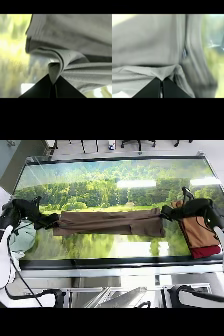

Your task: Fold the shirts.

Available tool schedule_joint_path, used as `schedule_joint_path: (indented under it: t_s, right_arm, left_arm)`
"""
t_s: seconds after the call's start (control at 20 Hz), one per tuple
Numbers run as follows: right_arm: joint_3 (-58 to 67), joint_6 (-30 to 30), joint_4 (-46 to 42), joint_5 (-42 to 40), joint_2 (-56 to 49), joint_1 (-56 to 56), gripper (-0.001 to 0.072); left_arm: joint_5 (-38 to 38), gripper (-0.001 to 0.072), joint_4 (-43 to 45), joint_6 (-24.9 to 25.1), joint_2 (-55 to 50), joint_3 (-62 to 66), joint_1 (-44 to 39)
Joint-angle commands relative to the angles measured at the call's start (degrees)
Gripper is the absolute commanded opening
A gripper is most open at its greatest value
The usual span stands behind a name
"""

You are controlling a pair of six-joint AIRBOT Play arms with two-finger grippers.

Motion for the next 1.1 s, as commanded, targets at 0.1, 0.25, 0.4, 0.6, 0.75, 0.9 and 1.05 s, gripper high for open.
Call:
schedule_joint_path:
  t_s: [0.1, 0.25, 0.4, 0.6, 0.75, 0.9, 1.05]
  right_arm:
    - [8.48, -0.61, 0.79, 5.44, -13.22, 2.4, 0.0028]
    - [8.59, -1.05, 0.87, 7.76, -16.46, 2.8, 0.0029]
    - [8.79, -2.8, 0.81, 7.43, -17.0, 2.78, 0.0035]
    - [13.29, -3.61, 0.31, -1.31, -17.0, 1.7, 0.0351]
    - [17.92, -4.46, -2.89, -9.18, -17.0, -0.87, 0.0655]
    - [18.34, -5.27, -3.08, -12.09, -17.88, -4.48, 0.0655]
    - [18.34, -11.26, 2.43, -18.01, -21.16, -6.69, 0.0654]
  left_arm:
    - [0.22, 0.002, -2.08, -0.52, -12.52, 12.22, -0.98]
    - [1.27, 0.002, -3.43, -0.55, -18.43, 16.81, -1.2]
    - [3.37, 0.0021, -6.08, -0.52, -21.88, 19.58, -1.2]
    - [5.2, 0.0706, -9.46, -0.57, -23.1, 23.76, -1.2]
    - [10.88, 0.0706, -10.38, -0.57, -23.1, 28.7, -1.2]
    - [17.29, 0.0706, -10.32, -1.18, -23.1, 34.03, -1.18]
    - [20.68, 0.0707, -10.38, -3.32, -23.08, 39.8, -1.2]
